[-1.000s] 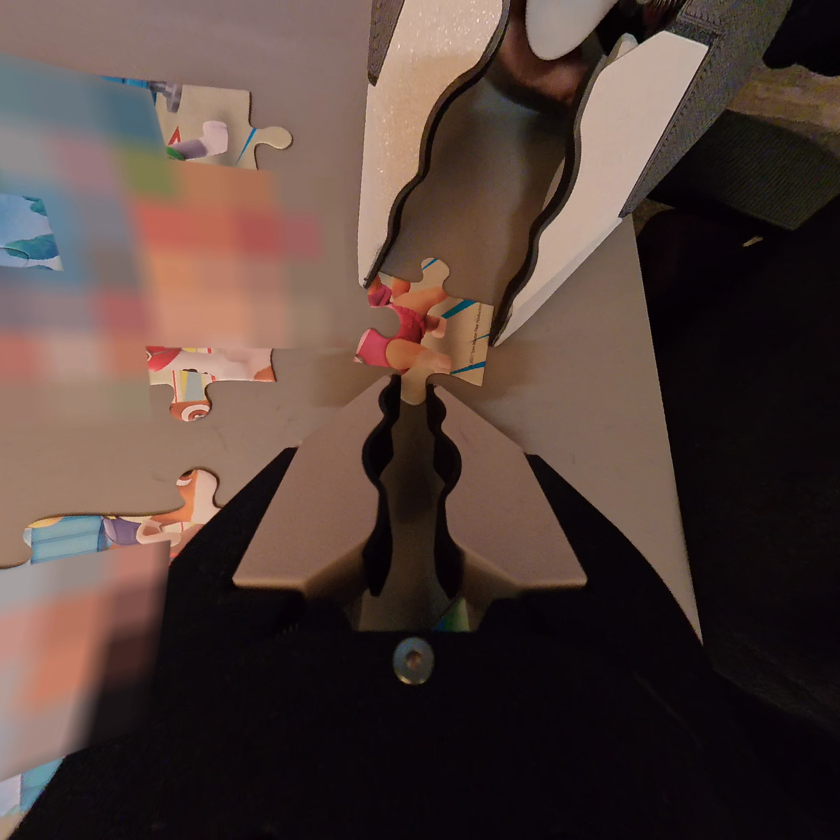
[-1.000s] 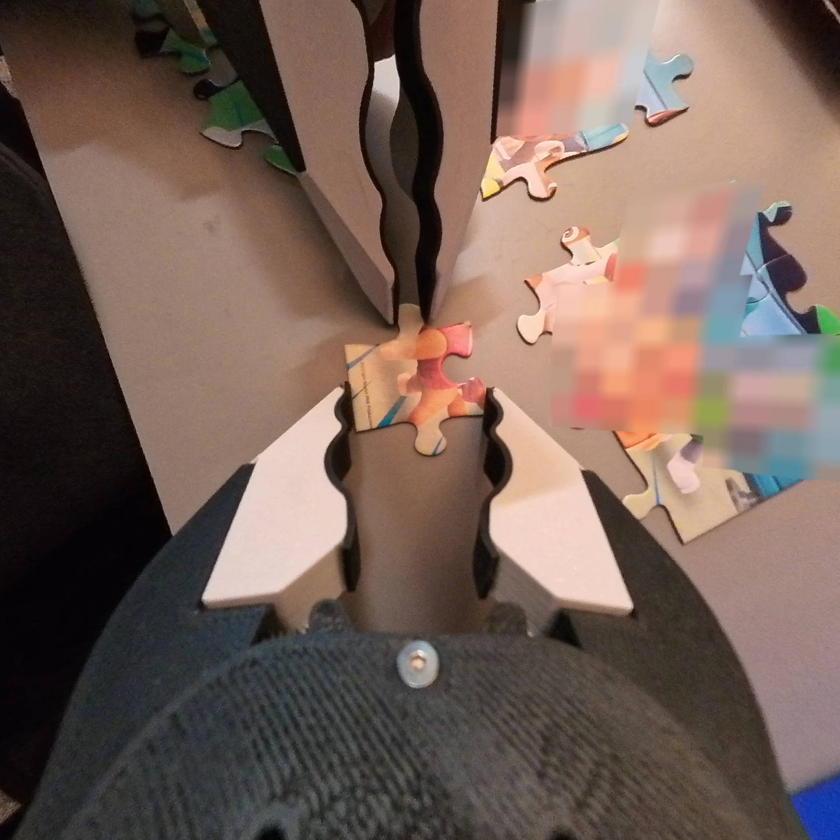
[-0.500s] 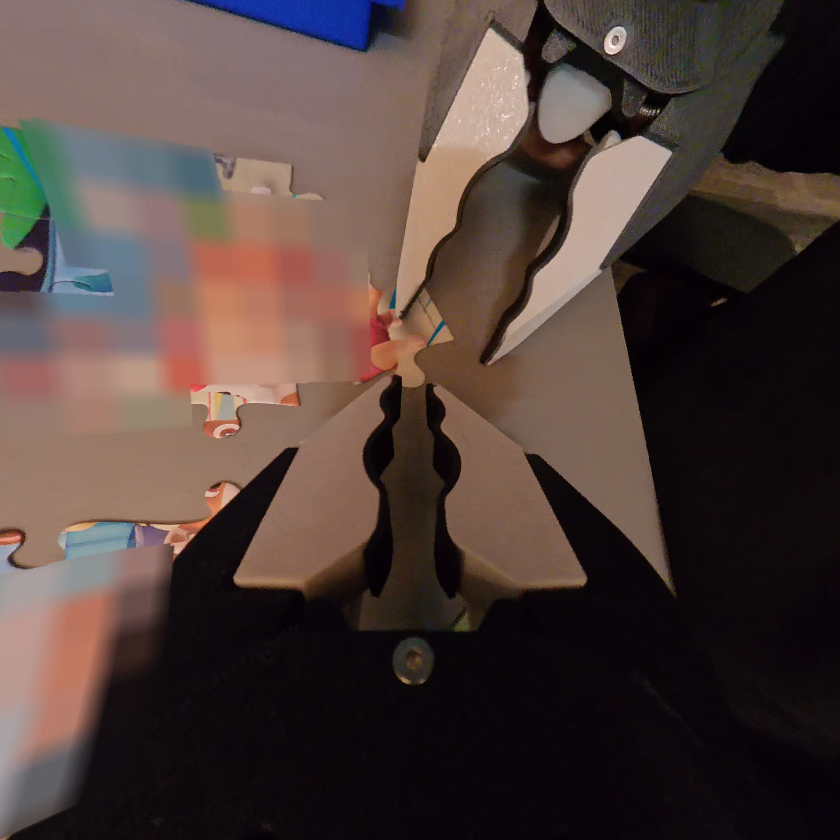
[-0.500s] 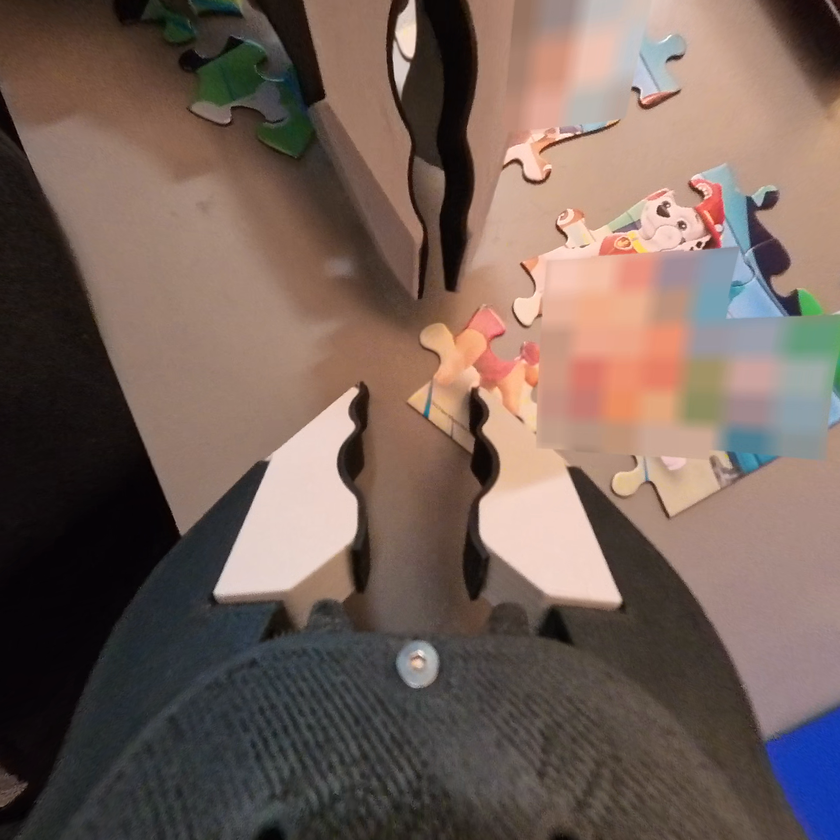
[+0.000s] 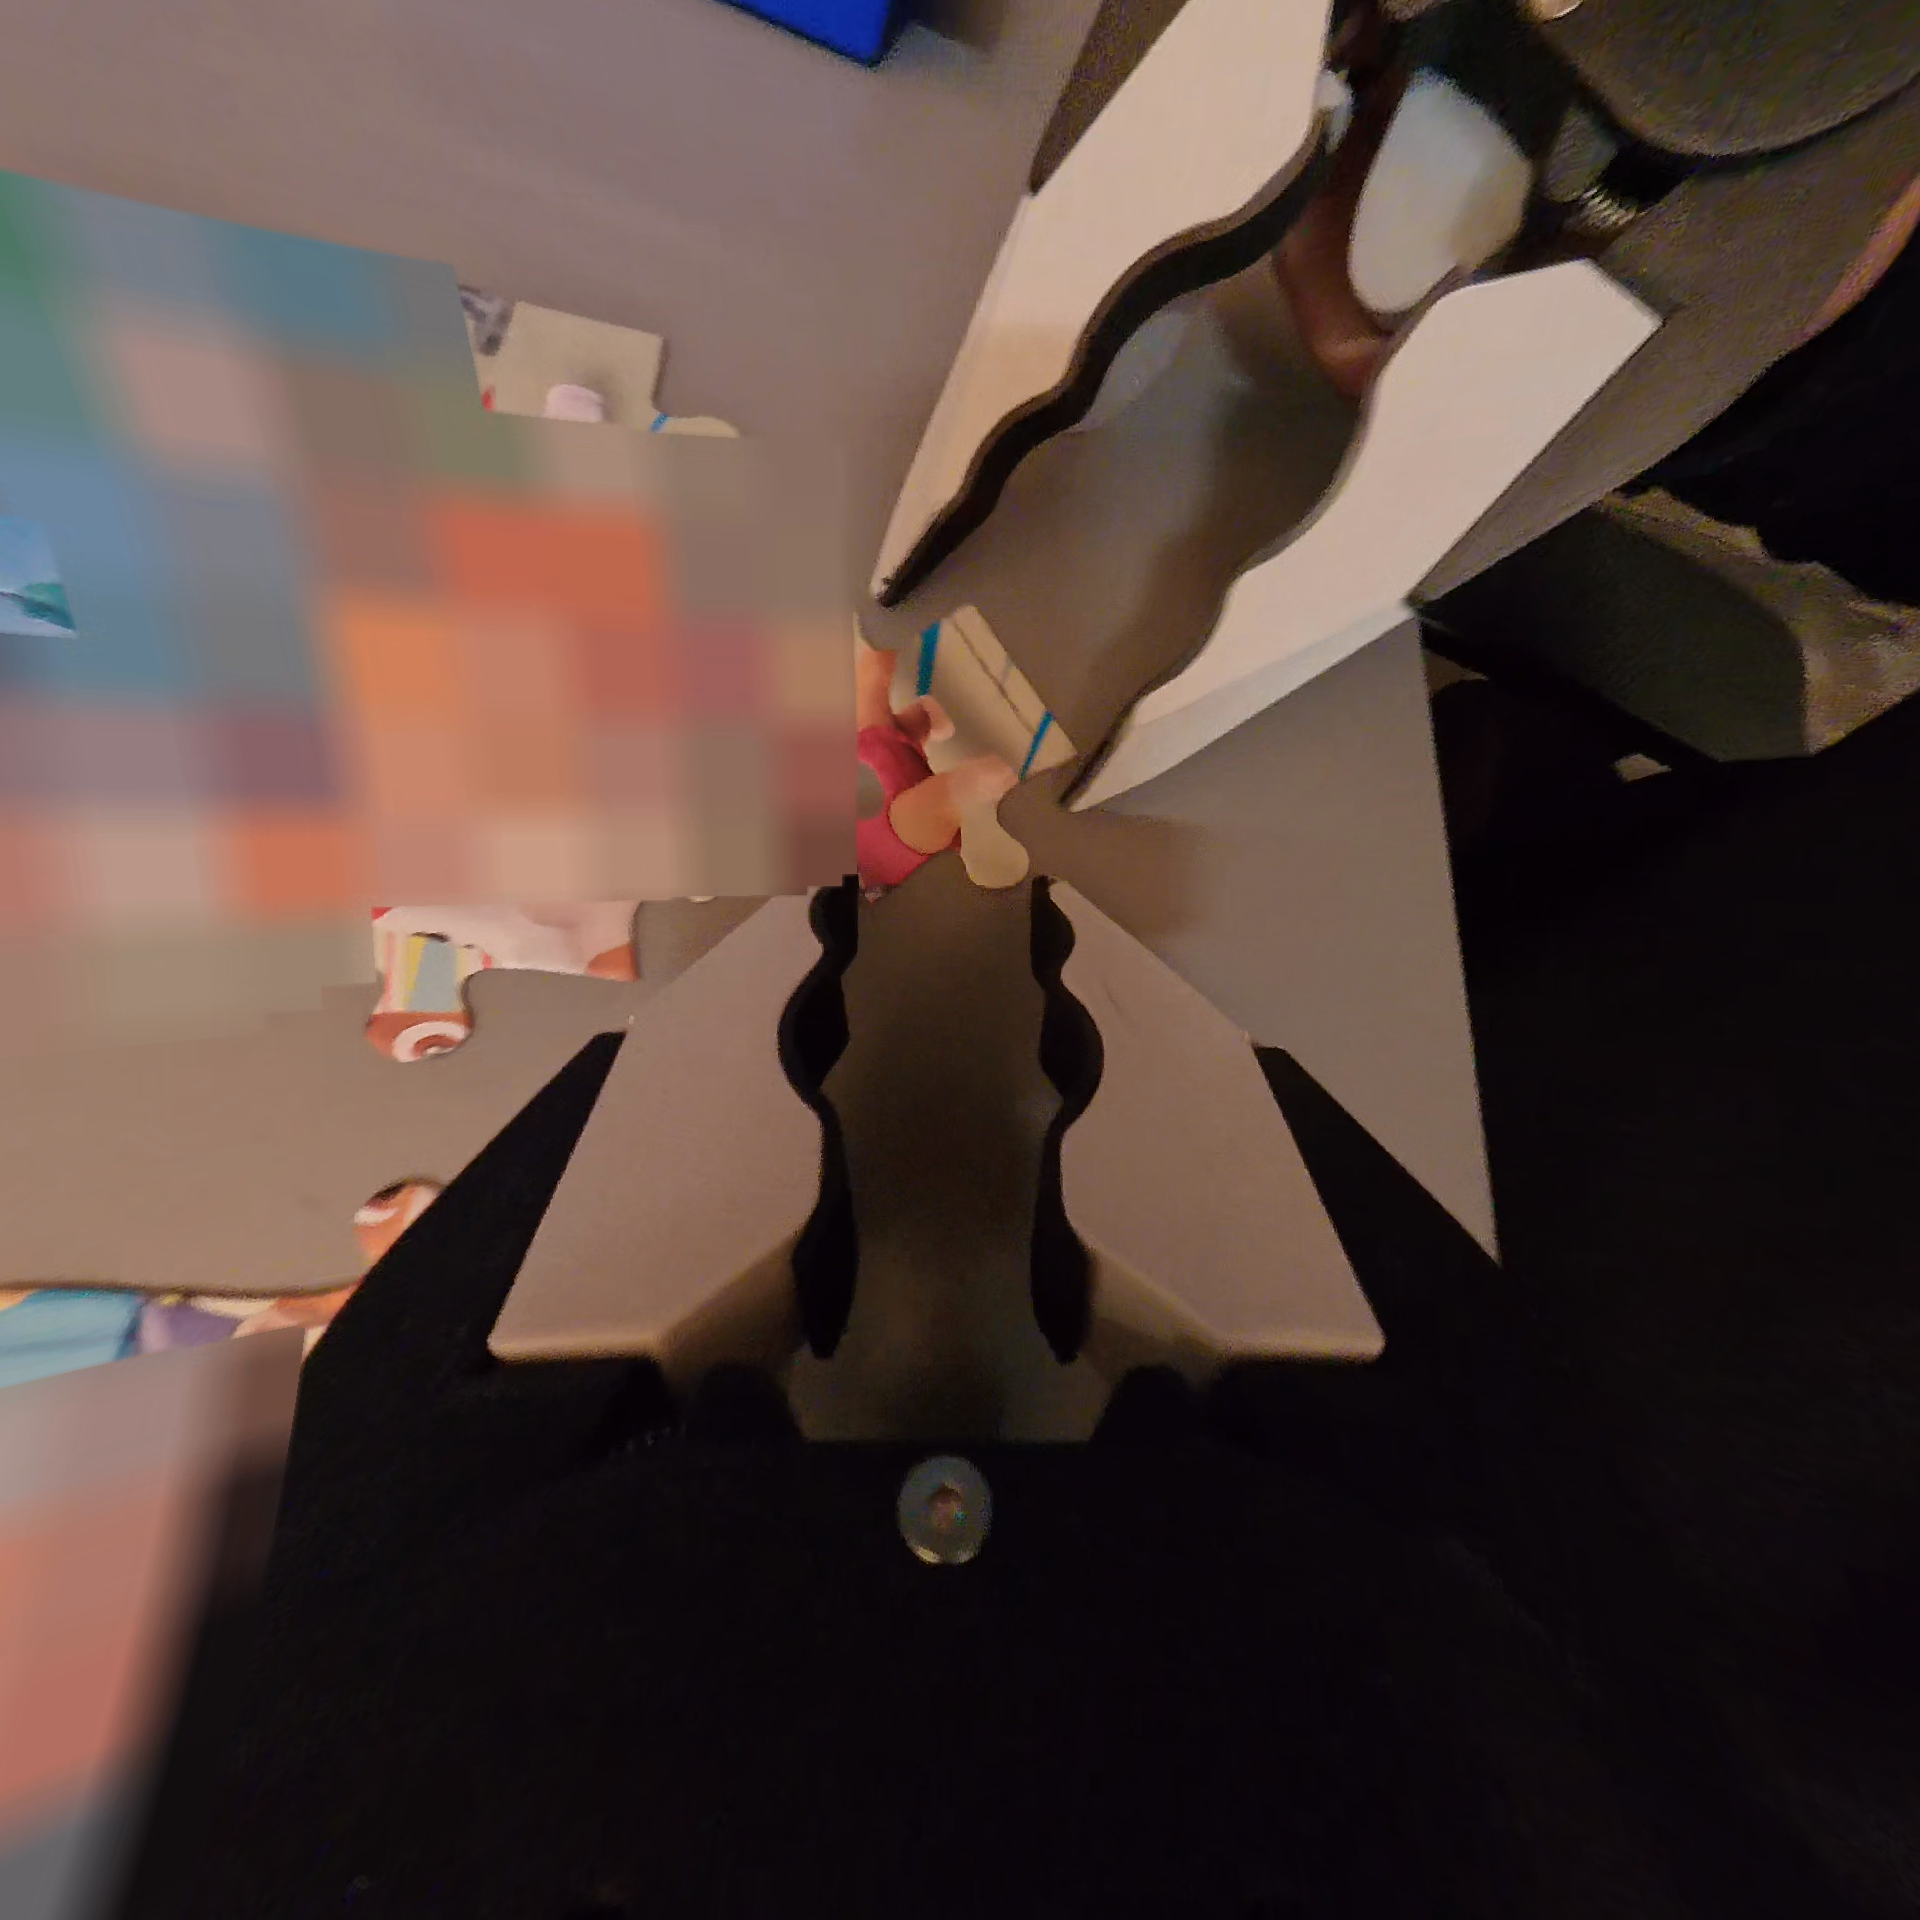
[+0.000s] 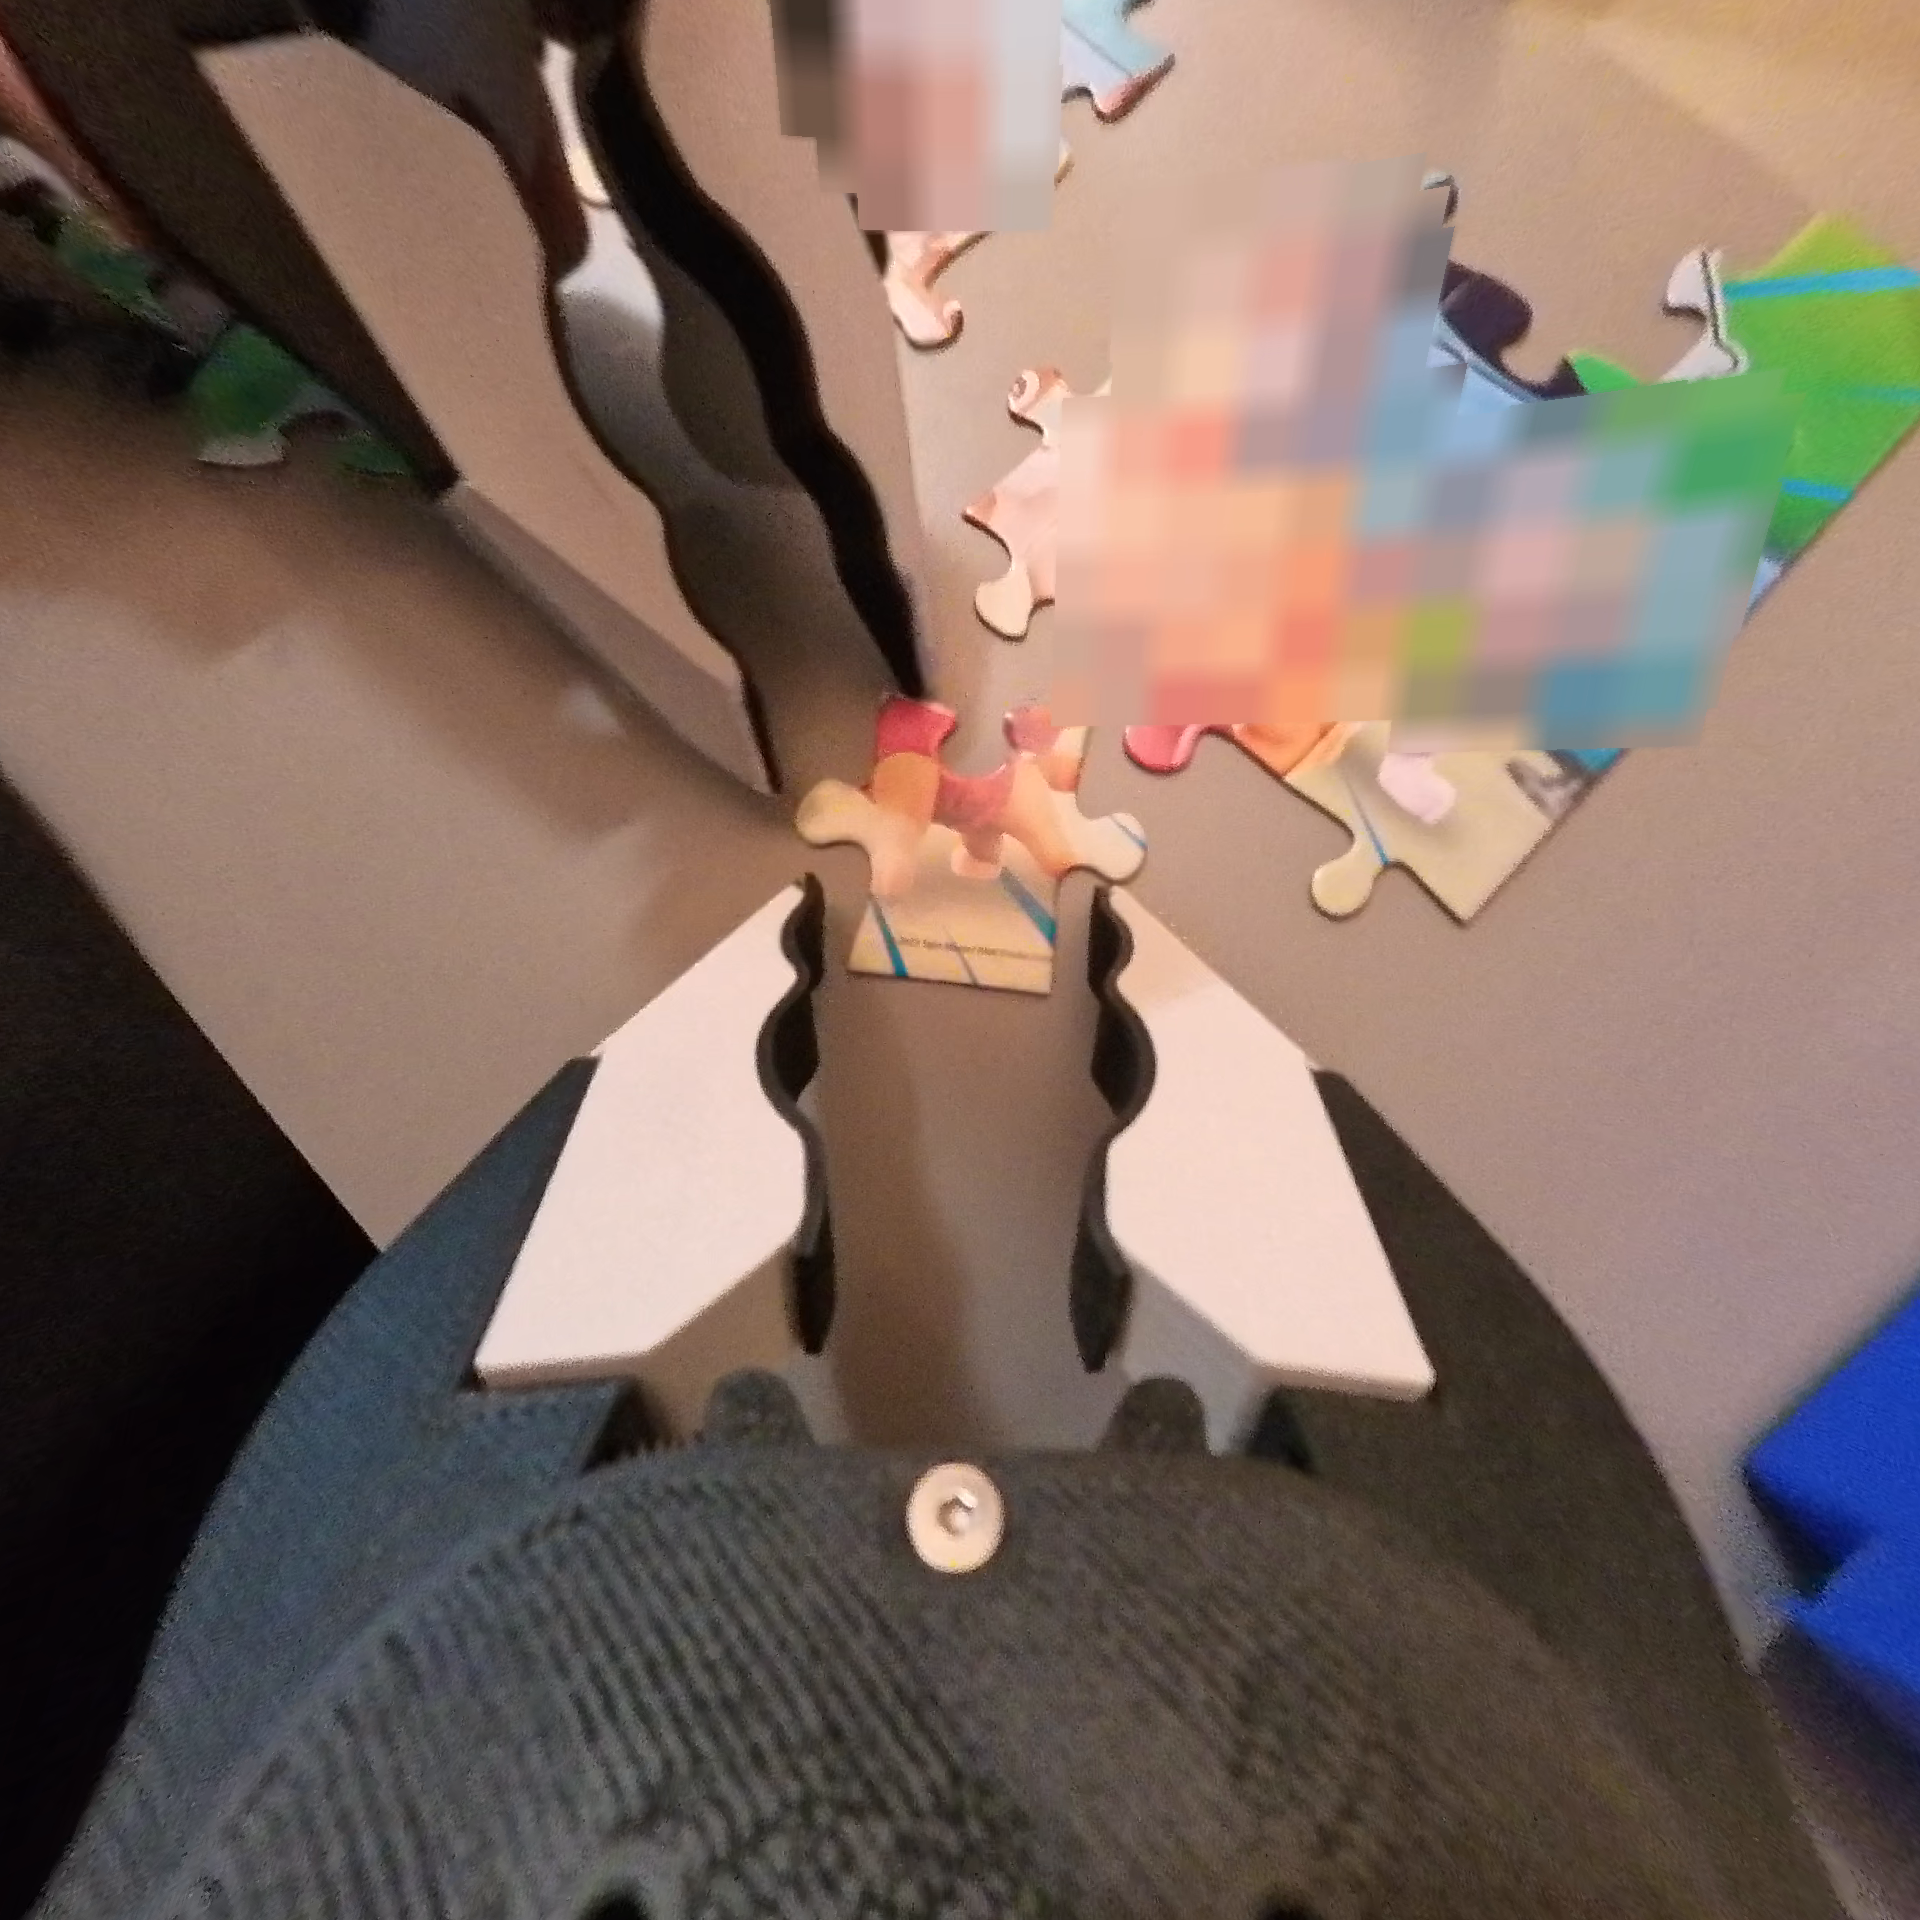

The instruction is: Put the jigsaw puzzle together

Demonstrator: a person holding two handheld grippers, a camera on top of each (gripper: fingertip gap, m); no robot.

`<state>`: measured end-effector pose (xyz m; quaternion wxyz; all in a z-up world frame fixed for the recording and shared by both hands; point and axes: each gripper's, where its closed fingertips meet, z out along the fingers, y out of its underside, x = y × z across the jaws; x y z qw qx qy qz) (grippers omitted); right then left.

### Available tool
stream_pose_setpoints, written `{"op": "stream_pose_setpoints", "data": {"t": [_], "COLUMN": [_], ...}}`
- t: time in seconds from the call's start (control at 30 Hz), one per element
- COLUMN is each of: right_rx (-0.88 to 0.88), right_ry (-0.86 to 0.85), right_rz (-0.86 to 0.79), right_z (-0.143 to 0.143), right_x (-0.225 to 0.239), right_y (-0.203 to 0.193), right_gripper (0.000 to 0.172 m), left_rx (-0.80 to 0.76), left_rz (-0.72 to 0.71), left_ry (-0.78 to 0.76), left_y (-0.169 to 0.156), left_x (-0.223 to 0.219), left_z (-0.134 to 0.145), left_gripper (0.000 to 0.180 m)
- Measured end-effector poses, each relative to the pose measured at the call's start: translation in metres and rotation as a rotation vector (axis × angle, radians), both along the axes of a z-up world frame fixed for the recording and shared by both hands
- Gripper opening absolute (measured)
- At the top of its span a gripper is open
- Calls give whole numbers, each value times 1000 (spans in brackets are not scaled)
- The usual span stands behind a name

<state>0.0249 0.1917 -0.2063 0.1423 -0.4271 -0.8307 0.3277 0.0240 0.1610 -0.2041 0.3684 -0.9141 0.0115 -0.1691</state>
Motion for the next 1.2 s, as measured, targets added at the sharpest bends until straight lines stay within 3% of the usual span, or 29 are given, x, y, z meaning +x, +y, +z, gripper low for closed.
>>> {"op": "stream_pose_setpoints", "data": {"t": [0.23, 0.3, 0.63, 0.7, 0.73, 0.8, 0.93, 1.03, 1.2], "right_rx": [6, 9, 12, -14, -25, -4, -8, 73, 251], "right_ry": [20, 27, 46, 74, 80, 31, 56, -81, -254], "right_rz": [-46, -41, -6, -2, -3, -22, -49, -37, 70], "right_z": [-2, -2, -1, 4, 6, 0, 10, -2, -5], "right_x": [6, 6, 6, 5, 4, 4, 0, 8, 8], "right_y": [3, 6, 6, 4, 3, 6, 12, 21, 21], "right_gripper": [48, 37, 34, 0, 0, 25, 32, 51, 48], "left_rx": [5, 4, 24, 31, 35, 36, 23, -14, -16], "left_rz": [-47, -46, -16, -7, -3, 6, 7, -15, -42], "left_ry": [-43, -43, -17, -15, -15, -16, -15, -3, 5], "left_y": [2, 2, 0, 0, 0, 0, 1, 1, 7], "left_x": [18, 18, 10, 7, 6, 4, 3, 7, 14], "left_z": [1, 1, 5, 7, 8, 8, 5, -1, -1], "left_gripper": [29, 29, 29, 29, 29, 29, 29, 29, 30]}}
